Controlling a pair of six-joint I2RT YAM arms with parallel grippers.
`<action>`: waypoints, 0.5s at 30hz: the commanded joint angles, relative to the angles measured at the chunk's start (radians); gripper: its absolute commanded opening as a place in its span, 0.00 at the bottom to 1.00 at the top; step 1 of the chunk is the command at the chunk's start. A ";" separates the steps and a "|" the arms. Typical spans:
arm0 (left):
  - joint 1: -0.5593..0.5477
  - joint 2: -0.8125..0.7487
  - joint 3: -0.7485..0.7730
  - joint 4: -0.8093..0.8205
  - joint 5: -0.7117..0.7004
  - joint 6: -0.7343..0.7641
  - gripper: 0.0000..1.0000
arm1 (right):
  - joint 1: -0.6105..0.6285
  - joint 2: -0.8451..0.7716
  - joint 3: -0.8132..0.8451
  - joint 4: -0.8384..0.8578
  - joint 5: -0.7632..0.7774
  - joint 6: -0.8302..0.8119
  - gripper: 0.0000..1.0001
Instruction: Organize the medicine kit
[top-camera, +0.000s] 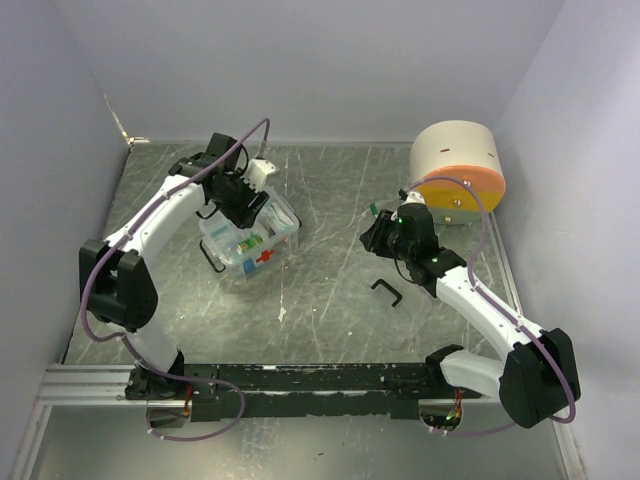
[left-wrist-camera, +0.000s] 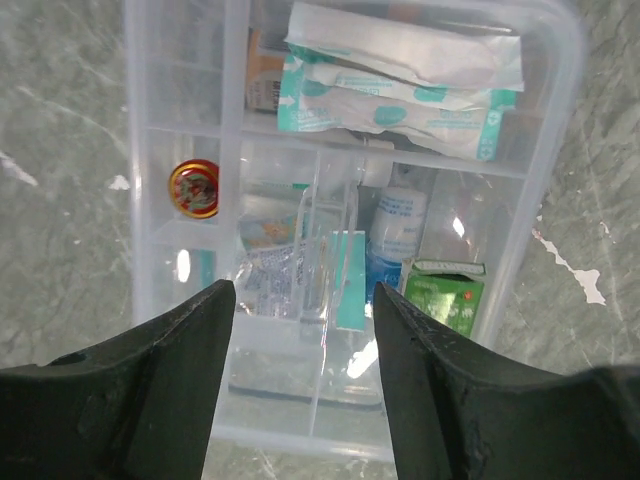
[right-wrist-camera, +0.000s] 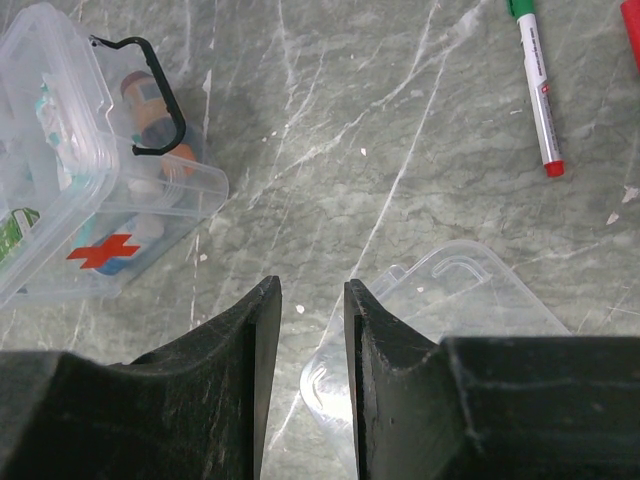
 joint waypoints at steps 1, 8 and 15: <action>0.013 -0.101 0.060 -0.030 -0.012 -0.010 0.68 | 0.002 -0.018 0.000 0.016 -0.005 0.002 0.32; 0.084 -0.125 0.033 0.166 -0.104 -0.254 0.70 | 0.001 -0.022 0.002 0.018 -0.010 0.008 0.32; 0.171 -0.071 -0.045 0.276 0.004 -0.512 0.70 | 0.001 -0.030 0.002 0.014 -0.010 0.021 0.33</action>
